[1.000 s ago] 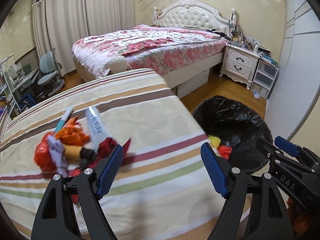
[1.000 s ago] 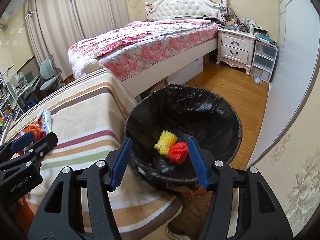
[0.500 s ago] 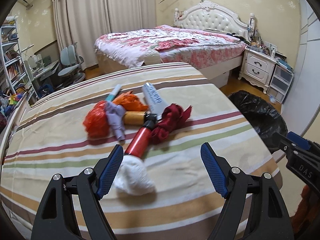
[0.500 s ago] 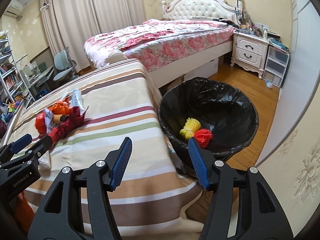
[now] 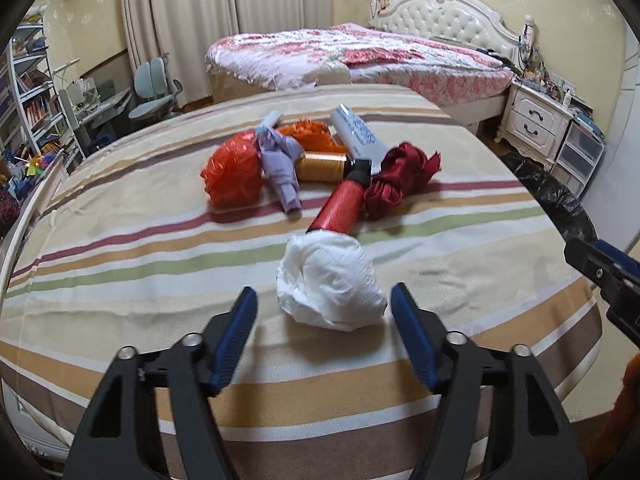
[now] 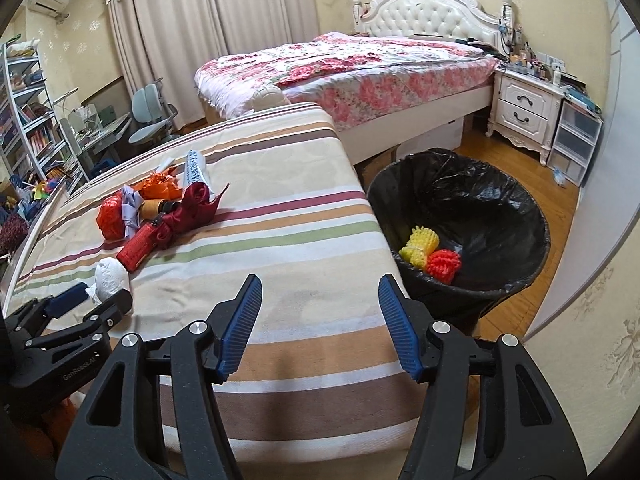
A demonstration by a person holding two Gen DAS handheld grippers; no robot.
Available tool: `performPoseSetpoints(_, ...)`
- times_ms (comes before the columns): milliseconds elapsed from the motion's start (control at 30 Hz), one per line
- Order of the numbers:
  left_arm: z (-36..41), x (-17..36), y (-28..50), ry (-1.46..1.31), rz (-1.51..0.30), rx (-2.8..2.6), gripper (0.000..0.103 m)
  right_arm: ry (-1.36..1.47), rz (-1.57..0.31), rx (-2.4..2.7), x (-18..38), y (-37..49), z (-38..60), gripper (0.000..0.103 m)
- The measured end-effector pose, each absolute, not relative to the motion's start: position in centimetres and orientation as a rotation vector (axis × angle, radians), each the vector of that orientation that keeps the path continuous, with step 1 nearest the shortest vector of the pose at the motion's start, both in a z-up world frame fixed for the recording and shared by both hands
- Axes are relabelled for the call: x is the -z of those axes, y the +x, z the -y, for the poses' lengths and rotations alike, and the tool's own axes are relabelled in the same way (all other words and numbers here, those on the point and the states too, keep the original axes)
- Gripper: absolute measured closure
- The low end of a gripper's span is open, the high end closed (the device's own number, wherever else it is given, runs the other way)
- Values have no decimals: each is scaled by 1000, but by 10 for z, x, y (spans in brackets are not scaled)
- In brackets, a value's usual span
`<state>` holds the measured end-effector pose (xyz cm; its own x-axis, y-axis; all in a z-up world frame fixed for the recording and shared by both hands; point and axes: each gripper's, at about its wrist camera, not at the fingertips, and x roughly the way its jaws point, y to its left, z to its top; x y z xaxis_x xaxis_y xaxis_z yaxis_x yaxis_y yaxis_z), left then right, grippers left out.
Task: Collect trash
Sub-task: 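Grasp the white tissue ball with the left tool, then lower the right tool onto the dark red cloth while the left tool holds the tissue ball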
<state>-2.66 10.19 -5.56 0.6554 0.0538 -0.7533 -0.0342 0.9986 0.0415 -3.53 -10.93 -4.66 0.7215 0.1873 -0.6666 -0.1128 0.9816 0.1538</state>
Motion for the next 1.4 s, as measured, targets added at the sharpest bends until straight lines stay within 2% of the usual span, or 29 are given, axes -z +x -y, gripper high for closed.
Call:
performPoseSetpoints(100,-105,60,-29,15,-869,-32,51,100,-749,-172,48,-34,103,44)
performPoseSetpoints(167,-105,60,-33,25,-860,-26,62,96,-749,-175,47,-33,101,44)
performPoseSetpoints(267,-110,58,-38,2,-857,-16,67,89,-750,-183,47,-32,96,44)
performPoseSetpoints(1067,-203,42,-20,-57,-800,-205,67,43,-816,-316,43,23,4,44)
performPoseSetpoints(1300,-211,45,-13,-71,-812,-202,67,34,-848,-285,49,42,-15,43)
performPoseSetpoints(1400,-209,46,-11,-73,-813,-196,67,14,-851,-277,50,41,-16,40)
